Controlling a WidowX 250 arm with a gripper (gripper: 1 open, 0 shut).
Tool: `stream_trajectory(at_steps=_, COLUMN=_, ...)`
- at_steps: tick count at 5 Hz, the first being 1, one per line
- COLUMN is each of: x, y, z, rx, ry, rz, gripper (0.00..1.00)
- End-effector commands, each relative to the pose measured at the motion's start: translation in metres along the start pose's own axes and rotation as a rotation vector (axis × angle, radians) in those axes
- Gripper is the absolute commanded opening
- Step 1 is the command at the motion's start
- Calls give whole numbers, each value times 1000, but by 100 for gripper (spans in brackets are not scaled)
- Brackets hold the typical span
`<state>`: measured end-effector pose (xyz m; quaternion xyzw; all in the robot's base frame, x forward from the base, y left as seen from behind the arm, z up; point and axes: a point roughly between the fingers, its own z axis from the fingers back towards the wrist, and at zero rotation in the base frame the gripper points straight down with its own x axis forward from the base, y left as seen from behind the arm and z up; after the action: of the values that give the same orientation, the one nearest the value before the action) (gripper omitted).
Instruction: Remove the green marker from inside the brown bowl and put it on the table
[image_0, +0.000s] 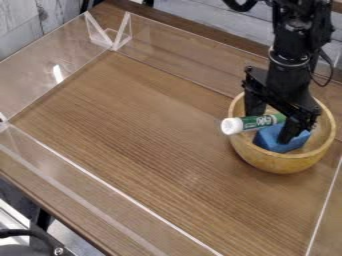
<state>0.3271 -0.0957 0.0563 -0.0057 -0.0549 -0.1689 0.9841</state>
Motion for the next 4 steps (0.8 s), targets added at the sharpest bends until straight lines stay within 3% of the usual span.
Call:
stream_trajectory(at_steps=1, x=7, y=-2, z=16, rx=9, ry=-68, rz=-3, gripper=100)
stream_trajectory(at_steps=3, x=6, y=-3, z=12, rx=12, ry=-75, rz=-12, gripper=100)
stream_trajectory(at_steps=4, x=6, y=-3, z=11, rx=11, ry=-78, rz=-17, gripper=0)
